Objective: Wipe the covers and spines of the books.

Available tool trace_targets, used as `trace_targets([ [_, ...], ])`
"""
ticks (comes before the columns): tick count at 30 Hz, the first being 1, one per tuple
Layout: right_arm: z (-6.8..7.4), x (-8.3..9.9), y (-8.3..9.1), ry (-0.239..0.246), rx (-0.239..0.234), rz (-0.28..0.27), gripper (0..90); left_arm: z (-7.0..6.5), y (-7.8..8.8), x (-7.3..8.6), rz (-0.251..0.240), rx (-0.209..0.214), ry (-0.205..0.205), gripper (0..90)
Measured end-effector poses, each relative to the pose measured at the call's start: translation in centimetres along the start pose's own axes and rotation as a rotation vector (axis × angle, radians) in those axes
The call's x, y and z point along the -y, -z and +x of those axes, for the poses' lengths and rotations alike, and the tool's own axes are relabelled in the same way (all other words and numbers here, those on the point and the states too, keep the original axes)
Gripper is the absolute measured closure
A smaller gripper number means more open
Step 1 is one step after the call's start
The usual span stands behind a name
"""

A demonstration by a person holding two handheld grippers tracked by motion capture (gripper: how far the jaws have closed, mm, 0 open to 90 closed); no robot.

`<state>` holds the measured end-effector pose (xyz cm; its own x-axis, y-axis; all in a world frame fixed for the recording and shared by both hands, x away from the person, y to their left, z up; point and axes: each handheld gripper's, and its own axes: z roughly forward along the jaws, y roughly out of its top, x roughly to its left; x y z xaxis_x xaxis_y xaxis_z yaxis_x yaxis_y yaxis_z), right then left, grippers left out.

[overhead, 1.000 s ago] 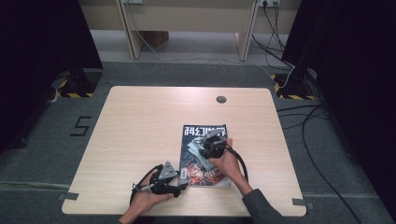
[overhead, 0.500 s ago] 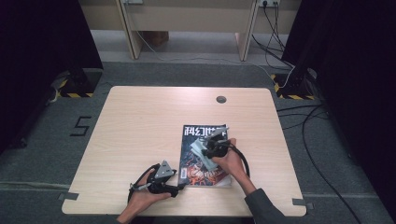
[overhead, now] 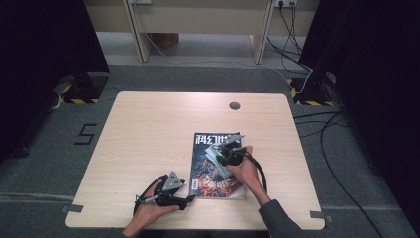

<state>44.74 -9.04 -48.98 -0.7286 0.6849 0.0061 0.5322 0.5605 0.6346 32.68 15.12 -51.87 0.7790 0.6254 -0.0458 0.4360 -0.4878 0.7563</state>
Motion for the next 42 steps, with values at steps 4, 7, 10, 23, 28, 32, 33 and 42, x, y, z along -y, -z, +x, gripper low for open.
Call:
trace_targets([
  [4, 3.1, -0.8, -1.1, 0.066, -0.097, -0.023, 76.7, -0.1, 0.0, 0.1, -0.007, -0.006, 0.0, 32.3],
  [7, 4.1, -1.0, -1.3, 0.093, -0.111, -0.023, 76.9, -0.1, -0.1, 0.0, -0.003, -0.003, 0.0, 32.2],
  [10, 4.9, -1.0, -1.3, 0.104, -0.143, -0.018, 76.6, -0.1, 0.0, 0.0, -0.003, -0.005, -0.001, 32.4],
  [23, -0.5, 1.4, 1.2, -0.012, -0.048, 0.01, 75.6, -0.1, 0.0, 0.1, -0.007, -0.004, -0.004, 32.4],
  [28, -3.7, 3.4, 3.0, -0.086, 0.023, 0.009, 75.5, -0.1, 0.0, 0.1, -0.008, -0.004, -0.002, 32.4],
  [32, -4.6, 3.8, 3.4, -0.107, 0.033, 0.008, 75.4, -0.1, 0.0, 0.1, -0.007, -0.002, -0.002, 32.3],
  [33, -4.6, 3.8, 3.4, -0.107, 0.033, 0.008, 75.4, -0.1, 0.0, 0.1, -0.007, -0.002, -0.002, 32.3],
  [42, -1.4, 2.5, 2.2, -0.045, -0.016, 0.009, 76.3, -0.1, 0.0, 0.1, -0.008, -0.002, -0.006, 32.1],
])
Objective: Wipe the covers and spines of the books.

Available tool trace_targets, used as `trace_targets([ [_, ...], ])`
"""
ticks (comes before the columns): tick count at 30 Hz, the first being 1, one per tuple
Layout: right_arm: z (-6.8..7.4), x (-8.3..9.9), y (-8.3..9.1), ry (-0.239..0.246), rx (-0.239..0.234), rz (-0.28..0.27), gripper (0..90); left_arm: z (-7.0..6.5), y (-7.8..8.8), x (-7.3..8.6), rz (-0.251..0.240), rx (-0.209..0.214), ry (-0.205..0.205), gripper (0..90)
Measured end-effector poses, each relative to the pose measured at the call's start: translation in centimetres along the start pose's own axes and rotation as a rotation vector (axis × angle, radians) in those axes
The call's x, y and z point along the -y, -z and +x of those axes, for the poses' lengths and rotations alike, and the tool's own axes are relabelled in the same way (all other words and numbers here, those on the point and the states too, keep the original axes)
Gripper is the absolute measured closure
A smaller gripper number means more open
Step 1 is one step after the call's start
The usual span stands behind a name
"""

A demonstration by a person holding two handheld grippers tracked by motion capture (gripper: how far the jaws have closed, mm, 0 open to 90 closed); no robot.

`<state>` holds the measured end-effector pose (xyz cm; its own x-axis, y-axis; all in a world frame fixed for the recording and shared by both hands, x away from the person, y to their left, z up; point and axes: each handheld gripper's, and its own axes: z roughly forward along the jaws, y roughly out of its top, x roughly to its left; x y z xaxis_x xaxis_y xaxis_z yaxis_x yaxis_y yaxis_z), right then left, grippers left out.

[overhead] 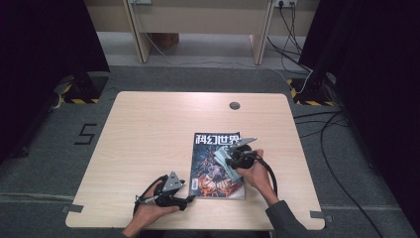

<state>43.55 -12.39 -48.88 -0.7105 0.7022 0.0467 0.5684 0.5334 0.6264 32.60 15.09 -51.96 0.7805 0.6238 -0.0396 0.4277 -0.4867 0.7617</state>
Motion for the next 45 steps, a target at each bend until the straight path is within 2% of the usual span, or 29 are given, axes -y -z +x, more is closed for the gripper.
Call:
trace_targets([
  [1, 0.0, 0.0, 0.0, 0.0, 0.0, 0.0, 76.3, 0.0, 0.0, 0.0, 0.0, 0.0, 0.0, 32.0],
  [2, 1.3, -0.4, -0.6, 0.023, -0.045, -0.009, 76.2, 0.0, 0.0, 0.0, -0.001, 0.0, 0.002, 32.1],
  [3, 1.3, -0.4, -0.6, 0.023, -0.045, -0.009, 76.2, 0.0, 0.0, 0.0, -0.001, 0.0, 0.002, 32.1],
  [7, 4.0, -1.1, -1.5, 0.088, -0.1, -0.01, 76.1, 0.0, 0.0, 0.0, 0.001, -0.002, -0.002, 32.0],
  [10, 4.5, -1.3, -1.6, 0.101, -0.109, -0.003, 75.6, 0.0, 0.0, 0.0, -0.001, -0.002, 0.0, 32.1],
  [12, 3.9, -1.2, -1.6, 0.07, -0.129, -0.008, 75.4, 0.0, 0.0, 0.0, 0.001, -0.003, -0.003, 32.1],
  [13, 3.5, -1.1, -1.5, 0.058, -0.12, -0.01, 75.4, 0.0, 0.0, 0.0, 0.001, -0.002, -0.002, 32.1],
  [14, 3.0, -1.0, -1.4, 0.052, -0.102, -0.012, 75.4, 0.0, 0.0, 0.0, 0.001, -0.002, -0.002, 32.1],
  [15, 1.6, -0.7, -1.0, 0.027, -0.063, -0.017, 75.3, 0.0, 0.0, 0.0, 0.0, -0.002, -0.002, 32.1],
  [16, 1.6, -0.7, -1.0, 0.027, -0.063, -0.017, 75.3, 0.0, 0.0, 0.0, 0.0, -0.003, -0.004, 32.1],
  [17, 0.0, -0.4, -0.5, -0.003, -0.008, -0.018, 75.4, 0.0, 0.0, 0.1, -0.001, -0.003, -0.005, 32.1],
  [18, 0.0, -0.4, -0.5, -0.003, -0.008, -0.018, 75.4, 0.0, 0.0, 0.1, -0.001, -0.003, -0.005, 32.1],
  [19, -1.9, 0.0, 0.0, -0.044, 0.038, -0.022, 75.3, 0.0, 0.0, 0.1, 0.0, -0.003, -0.002, 32.1],
  [22, -4.0, 0.8, 0.8, -0.101, 0.069, -0.031, 75.3, 0.0, 0.0, 0.0, 0.0, -0.002, -0.002, 32.1],
  [25, -4.7, 1.2, 1.2, -0.123, 0.075, -0.033, 75.4, 0.0, 0.0, 0.0, 0.001, -0.002, -0.001, 32.0],
  [28, -4.7, 1.2, 1.2, -0.124, 0.077, -0.029, 76.0, 0.0, 0.0, 0.0, 0.001, 0.0, -0.002, 32.1],
  [29, -4.3, 0.9, 1.1, -0.09, 0.095, -0.021, 76.2, 0.0, 0.0, 0.0, 0.0, 0.0, -0.002, 32.0],
  [32, -3.6, 0.7, 0.9, -0.082, 0.08, -0.019, 76.2, 0.0, 0.0, 0.0, 0.0, -0.002, -0.003, 32.0],
  [33, -3.2, 0.6, 0.7, -0.071, 0.074, -0.017, 76.2, 0.0, 0.0, 0.0, 0.001, -0.002, -0.004, 32.0],
  [34, -2.1, 0.1, 0.2, -0.047, 0.054, -0.016, 76.2, 0.0, 0.0, 0.0, 0.0, -0.002, -0.003, 32.0],
  [35, -2.1, 0.1, 0.2, -0.047, 0.054, -0.016, 76.2, 0.0, 0.0, 0.0, 0.0, -0.001, -0.003, 32.0],
  [36, -0.8, -0.4, -0.3, -0.015, 0.034, -0.012, 76.2, 0.0, 0.0, 0.0, 0.0, -0.001, -0.004, 32.0],
  [37, -0.1, -0.7, -0.6, 0.004, 0.024, -0.011, 76.2, 0.0, 0.0, 0.0, 0.0, -0.001, -0.004, 32.0],
  [38, -0.1, -0.7, -0.6, 0.004, 0.024, -0.011, 76.2, 0.0, 0.0, 0.0, 0.0, -0.001, -0.005, 32.0],
  [41, 2.1, -1.6, -1.5, 0.054, -0.013, -0.013, 76.2, 0.0, 0.0, 0.1, -0.002, -0.002, -0.003, 32.0],
  [42, 3.4, -2.0, -2.0, 0.079, -0.031, -0.011, 76.2, 0.0, 0.0, 0.1, -0.002, -0.002, -0.003, 31.9],
  [44, 4.7, -2.4, -2.5, 0.095, -0.071, -0.018, 76.3, 0.0, 0.0, 0.1, 0.0, -0.002, -0.005, 32.0],
  [45, 4.7, -2.4, -2.5, 0.095, -0.071, -0.018, 76.3, 0.0, 0.0, 0.1, 0.0, -0.002, -0.005, 32.0],
])
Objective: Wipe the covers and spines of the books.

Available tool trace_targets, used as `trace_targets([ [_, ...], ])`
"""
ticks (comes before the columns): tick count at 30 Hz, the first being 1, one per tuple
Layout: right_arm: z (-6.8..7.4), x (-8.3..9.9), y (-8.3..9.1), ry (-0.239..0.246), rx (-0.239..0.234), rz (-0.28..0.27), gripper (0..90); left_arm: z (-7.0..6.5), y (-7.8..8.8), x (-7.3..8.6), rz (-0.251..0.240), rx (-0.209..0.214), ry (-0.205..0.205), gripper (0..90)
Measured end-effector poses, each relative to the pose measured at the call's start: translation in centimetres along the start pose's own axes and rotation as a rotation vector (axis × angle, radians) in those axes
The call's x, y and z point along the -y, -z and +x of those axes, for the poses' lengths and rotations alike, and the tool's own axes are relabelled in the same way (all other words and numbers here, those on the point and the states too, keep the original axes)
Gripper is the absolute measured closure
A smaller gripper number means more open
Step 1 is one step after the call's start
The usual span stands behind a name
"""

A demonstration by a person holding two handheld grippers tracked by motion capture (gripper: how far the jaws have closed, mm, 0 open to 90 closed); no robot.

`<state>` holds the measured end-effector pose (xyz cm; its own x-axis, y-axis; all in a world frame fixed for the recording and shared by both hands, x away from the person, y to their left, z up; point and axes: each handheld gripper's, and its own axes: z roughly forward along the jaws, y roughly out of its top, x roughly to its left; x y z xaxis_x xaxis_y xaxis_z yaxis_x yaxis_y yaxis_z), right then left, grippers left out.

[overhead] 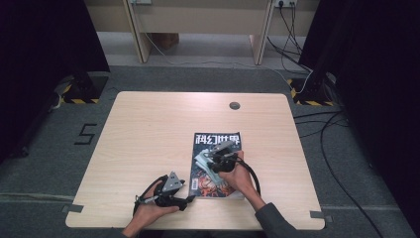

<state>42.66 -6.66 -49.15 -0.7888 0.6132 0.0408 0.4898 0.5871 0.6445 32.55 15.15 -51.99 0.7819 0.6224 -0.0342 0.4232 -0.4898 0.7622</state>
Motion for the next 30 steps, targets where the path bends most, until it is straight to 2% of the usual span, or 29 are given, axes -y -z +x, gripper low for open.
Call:
trace_targets([
  [1, 1.1, -0.4, -0.4, 0.03, -0.02, 0.005, 76.3, 0.0, 0.0, 0.0, 0.0, 0.0, 0.0, 31.9],
  [2, 1.1, -0.4, -0.4, 0.03, -0.02, 0.005, 76.3, 0.0, 0.0, 0.0, 0.001, -0.001, -0.001, 31.9],
  [5, 2.7, -0.6, -0.8, 0.058, -0.064, 0.005, 76.3, 0.0, 0.0, 0.0, 0.001, 0.0, -0.002, 31.9],
  [8, 2.6, -0.6, -0.8, 0.049, -0.076, 0.002, 75.7, 0.0, 0.0, 0.0, 0.002, -0.002, -0.002, 31.9],
  [10, 2.1, -0.4, -0.6, 0.031, -0.086, 0.003, 75.6, 0.0, 0.0, 0.0, 0.0, -0.002, -0.001, 31.9],
  [14, 0.7, 0.5, 0.3, 0.006, -0.054, 0.007, 75.5, 0.0, 0.0, 0.0, -0.002, -0.001, 0.0, 31.9],
  [15, 0.7, 0.5, 0.3, 0.006, -0.054, 0.007, 75.5, 0.0, 0.0, 0.0, -0.002, -0.001, 0.0, 31.9],
  [16, -0.4, 1.4, 1.3, -0.016, -0.026, 0.011, 75.5, 0.0, 0.0, 0.0, 0.0, 0.0, 0.001, 31.9],
  [17, -0.4, 1.4, 1.3, -0.016, -0.026, 0.011, 75.5, 0.0, 0.0, 0.0, 0.0, 0.0, 0.001, 31.9],
  [20, -2.8, 2.8, 2.9, -0.062, 0.031, 0.02, 75.1, 0.0, 0.0, 0.0, -0.002, -0.002, 0.001, 31.9],
  [21, -4.5, 3.9, 3.9, -0.108, 0.06, 0.018, 75.1, 0.0, 0.0, 0.0, 0.001, -0.002, 0.001, 31.9],
  [22, -4.5, 3.9, 3.9, -0.108, 0.06, 0.018, 75.1, 0.0, 0.0, 0.0, 0.001, -0.002, 0.001, 31.9],
  [25, -6.0, 5.0, 5.1, -0.162, 0.095, 0.015, 75.2, 0.0, 0.0, 0.0, -0.001, 0.0, -0.002, 31.9],
  [27, -6.2, 5.5, 5.5, -0.17, 0.107, 0.015, 75.4, 0.0, 0.0, 0.0, 0.002, -0.004, -0.003, 31.8],
  [28, -6.2, 5.5, 5.5, -0.17, 0.107, 0.015, 75.4, 0.0, 0.0, 0.0, 0.002, -0.004, -0.003, 31.8],
  [30, -5.9, 5.2, 5.4, -0.14, 0.127, 0.025, 75.5, 0.0, 0.0, 0.0, -0.001, -0.001, 0.0, 31.8],
])
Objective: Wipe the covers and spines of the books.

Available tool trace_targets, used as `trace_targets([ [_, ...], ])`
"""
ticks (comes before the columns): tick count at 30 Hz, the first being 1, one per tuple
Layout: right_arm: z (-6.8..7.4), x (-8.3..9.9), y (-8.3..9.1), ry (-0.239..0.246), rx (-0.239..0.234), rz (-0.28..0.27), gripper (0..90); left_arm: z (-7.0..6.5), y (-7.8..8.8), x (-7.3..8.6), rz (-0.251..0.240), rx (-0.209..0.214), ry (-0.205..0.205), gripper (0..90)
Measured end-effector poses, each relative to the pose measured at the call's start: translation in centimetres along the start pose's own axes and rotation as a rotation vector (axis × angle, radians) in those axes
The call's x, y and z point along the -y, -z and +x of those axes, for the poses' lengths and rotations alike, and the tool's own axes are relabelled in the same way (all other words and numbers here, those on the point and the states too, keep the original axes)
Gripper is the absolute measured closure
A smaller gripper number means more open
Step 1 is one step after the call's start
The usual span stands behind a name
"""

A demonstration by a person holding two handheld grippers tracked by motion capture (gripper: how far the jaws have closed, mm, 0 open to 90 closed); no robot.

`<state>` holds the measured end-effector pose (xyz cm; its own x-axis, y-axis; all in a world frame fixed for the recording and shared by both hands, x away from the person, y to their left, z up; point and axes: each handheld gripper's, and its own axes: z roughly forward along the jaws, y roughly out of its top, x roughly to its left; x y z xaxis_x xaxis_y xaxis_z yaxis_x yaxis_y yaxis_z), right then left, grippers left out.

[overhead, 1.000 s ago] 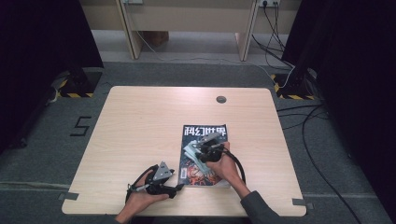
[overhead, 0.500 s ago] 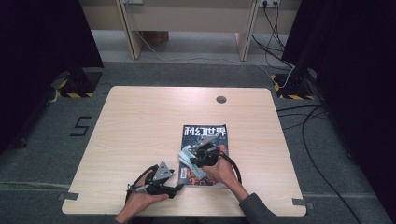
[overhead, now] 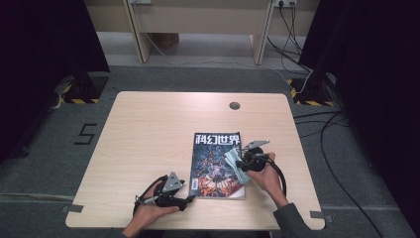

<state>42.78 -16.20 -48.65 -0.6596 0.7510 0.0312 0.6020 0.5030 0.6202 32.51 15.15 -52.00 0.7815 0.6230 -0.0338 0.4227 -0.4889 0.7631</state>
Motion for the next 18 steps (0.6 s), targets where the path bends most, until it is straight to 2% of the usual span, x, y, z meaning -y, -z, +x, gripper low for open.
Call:
trace_targets([
  [4, 1.5, -0.7, -0.7, 0.024, -0.024, 0.004, 75.7, 0.0, 0.0, 0.0, 0.001, 0.002, 0.0, 31.6],
  [5, 2.0, -0.9, -1.0, 0.046, -0.032, -0.003, 75.9, 0.0, 0.0, 0.0, 0.001, 0.002, 0.0, 31.6],
  [6, 2.0, -0.9, -1.0, 0.046, -0.032, -0.003, 75.9, 0.0, 0.0, 0.0, 0.001, 0.002, 0.0, 31.6],
  [7, 2.6, -1.1, -1.2, 0.056, -0.039, -0.001, 75.9, 0.0, 0.0, 0.0, 0.0, 0.001, 0.001, 31.6],
  [8, 3.9, -1.6, -1.6, 0.082, -0.069, 0.001, 75.9, 0.0, 0.0, 0.0, 0.0, 0.0, 0.001, 31.5],
  [9, 3.9, -1.6, -1.6, 0.082, -0.069, 0.001, 75.9, 0.0, 0.0, 0.0, 0.003, -0.001, -0.001, 31.5],
  [11, 5.4, -2.1, -2.2, 0.106, -0.095, -0.001, 75.9, 0.0, 0.0, 0.0, 0.001, 0.002, 0.0, 31.6],
  [12, 6.9, -2.6, -2.7, 0.125, -0.131, 0.0, 76.0, 0.0, 0.0, 0.0, 0.001, 0.001, 0.001, 31.5],
  [13, 6.9, -2.6, -2.7, 0.125, -0.131, 0.0, 76.0, 0.0, 0.0, 0.0, 0.001, 0.001, 0.001, 31.6],
  [15, 8.9, -3.1, -3.3, 0.167, -0.172, 0.003, 76.0, 0.0, 0.0, 0.0, -0.001, 0.001, -0.002, 31.6],
  [16, 8.9, -3.1, -3.3, 0.167, -0.172, 0.003, 76.0, 0.0, 0.0, 0.0, -0.001, 0.001, -0.002, 31.6],
  [17, 10.0, -3.3, -3.5, 0.186, -0.194, 0.001, 76.0, 0.0, 0.0, 0.0, -0.001, 0.002, -0.002, 31.6],
  [18, 10.4, -3.3, -3.6, 0.191, -0.201, 0.003, 76.0, 0.0, 0.0, 0.0, 0.002, 0.002, -0.001, 31.6],
])
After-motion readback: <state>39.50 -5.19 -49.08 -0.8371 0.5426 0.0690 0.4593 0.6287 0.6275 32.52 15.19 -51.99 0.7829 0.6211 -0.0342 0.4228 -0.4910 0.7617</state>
